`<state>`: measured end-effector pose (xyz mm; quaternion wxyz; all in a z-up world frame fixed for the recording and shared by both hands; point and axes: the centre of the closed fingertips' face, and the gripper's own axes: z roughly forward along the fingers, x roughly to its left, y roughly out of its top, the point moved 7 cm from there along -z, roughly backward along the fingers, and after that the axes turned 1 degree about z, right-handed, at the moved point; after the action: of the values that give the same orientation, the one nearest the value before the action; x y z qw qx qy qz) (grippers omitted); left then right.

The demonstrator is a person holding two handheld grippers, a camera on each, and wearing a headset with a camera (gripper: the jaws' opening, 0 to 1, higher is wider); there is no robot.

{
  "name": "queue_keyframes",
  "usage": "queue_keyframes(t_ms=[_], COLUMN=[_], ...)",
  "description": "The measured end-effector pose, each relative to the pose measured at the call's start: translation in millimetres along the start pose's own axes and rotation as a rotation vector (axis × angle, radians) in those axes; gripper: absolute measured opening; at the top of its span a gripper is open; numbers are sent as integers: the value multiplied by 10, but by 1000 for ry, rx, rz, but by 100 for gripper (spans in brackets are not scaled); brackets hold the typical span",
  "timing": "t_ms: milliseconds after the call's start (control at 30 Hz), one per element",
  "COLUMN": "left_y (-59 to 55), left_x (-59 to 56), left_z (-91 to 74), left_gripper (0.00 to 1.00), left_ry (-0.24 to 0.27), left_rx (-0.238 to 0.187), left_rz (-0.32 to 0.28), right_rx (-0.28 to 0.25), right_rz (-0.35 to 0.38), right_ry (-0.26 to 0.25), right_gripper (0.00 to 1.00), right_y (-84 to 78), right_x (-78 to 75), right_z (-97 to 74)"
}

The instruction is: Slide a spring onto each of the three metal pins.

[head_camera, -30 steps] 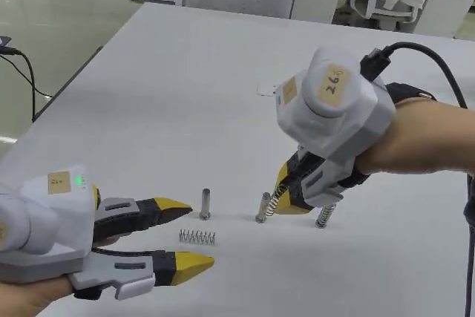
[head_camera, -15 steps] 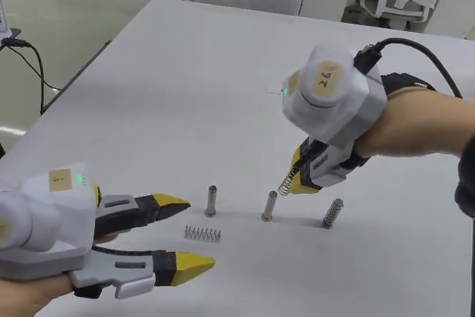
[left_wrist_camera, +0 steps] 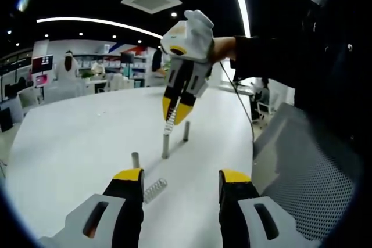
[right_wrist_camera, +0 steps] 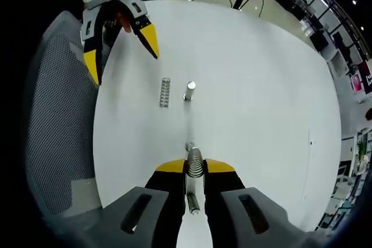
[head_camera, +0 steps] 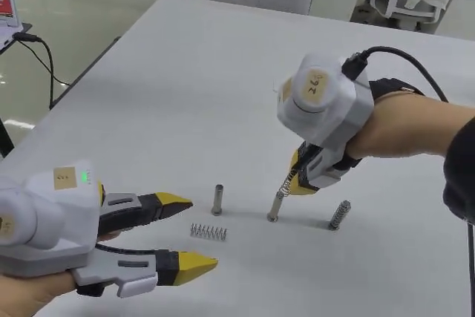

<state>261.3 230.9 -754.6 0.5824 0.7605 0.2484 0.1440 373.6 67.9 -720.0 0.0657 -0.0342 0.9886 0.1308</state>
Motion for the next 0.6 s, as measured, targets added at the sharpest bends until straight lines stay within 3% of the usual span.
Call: queue_keyframes(t_ms=[600], left_y=[-11], left_x=[-2], left_z=[-2], left_gripper=[46], left_ry=[2], left_rx=[7], left_rz=[-3], right_rx=[30], right_rz=[-5], right_ry=[38], right_gripper=[8], right_y=[22], right_x=[-24], right_z=[192])
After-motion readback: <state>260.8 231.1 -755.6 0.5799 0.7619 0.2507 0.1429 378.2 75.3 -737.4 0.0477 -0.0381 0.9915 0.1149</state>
